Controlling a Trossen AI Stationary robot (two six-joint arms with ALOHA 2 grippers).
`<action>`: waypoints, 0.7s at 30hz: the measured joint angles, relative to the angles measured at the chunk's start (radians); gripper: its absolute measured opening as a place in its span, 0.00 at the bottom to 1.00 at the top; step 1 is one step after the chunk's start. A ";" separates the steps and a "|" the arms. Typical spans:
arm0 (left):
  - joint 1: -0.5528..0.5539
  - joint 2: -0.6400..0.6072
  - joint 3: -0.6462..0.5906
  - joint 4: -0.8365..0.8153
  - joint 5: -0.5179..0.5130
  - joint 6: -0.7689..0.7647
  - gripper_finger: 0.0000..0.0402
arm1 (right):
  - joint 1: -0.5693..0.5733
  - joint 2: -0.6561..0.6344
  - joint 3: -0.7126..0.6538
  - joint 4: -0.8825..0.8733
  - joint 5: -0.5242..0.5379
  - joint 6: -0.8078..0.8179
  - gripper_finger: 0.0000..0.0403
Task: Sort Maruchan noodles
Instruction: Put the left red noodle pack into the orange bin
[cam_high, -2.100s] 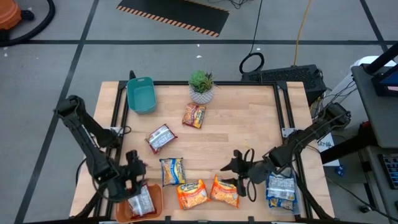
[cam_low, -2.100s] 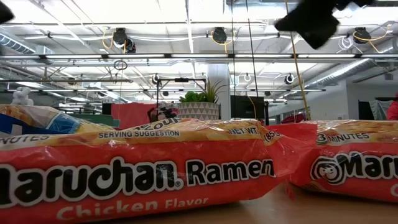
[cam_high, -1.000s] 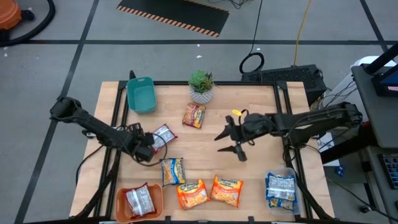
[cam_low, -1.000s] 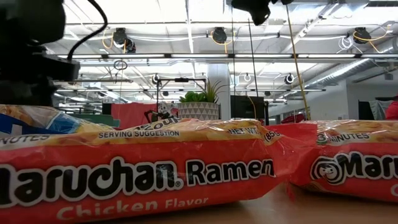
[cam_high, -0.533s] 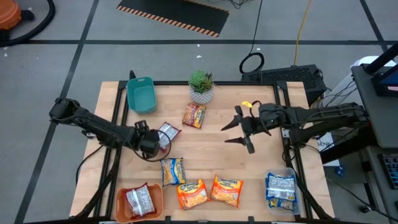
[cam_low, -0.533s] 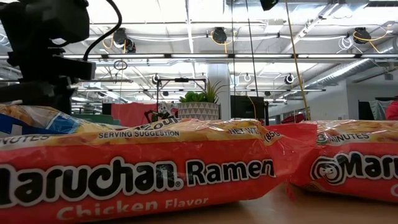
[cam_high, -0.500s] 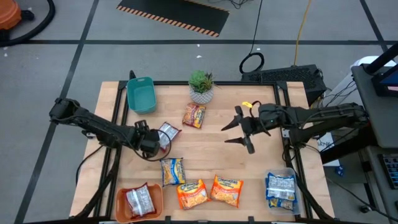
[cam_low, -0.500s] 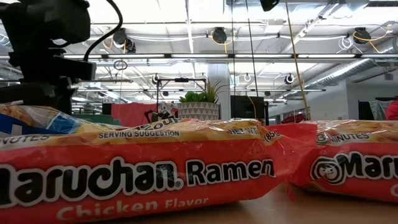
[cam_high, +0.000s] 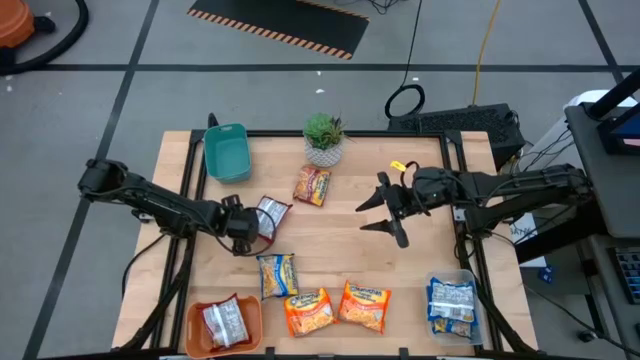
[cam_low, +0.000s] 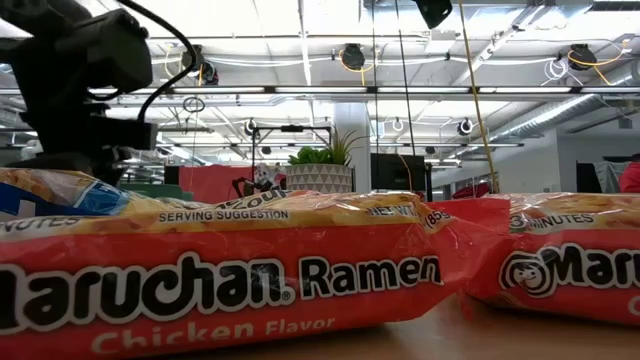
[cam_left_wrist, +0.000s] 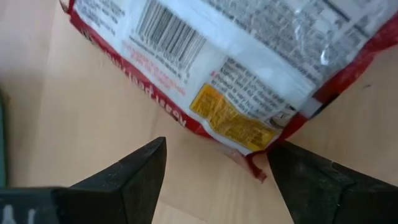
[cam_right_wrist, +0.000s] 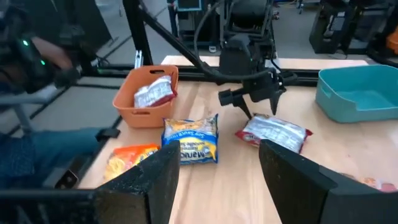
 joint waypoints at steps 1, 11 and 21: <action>0.004 -0.002 -0.008 0.009 0.003 -0.001 0.71 | 0.006 0.000 0.000 0.004 0.000 0.003 0.53; 0.021 0.000 -0.020 0.094 0.017 0.050 0.71 | 0.100 0.013 -0.001 0.007 0.122 0.020 0.53; 0.109 0.002 -0.020 0.122 0.063 0.090 0.44 | 0.148 0.015 -0.001 0.108 0.154 0.011 0.53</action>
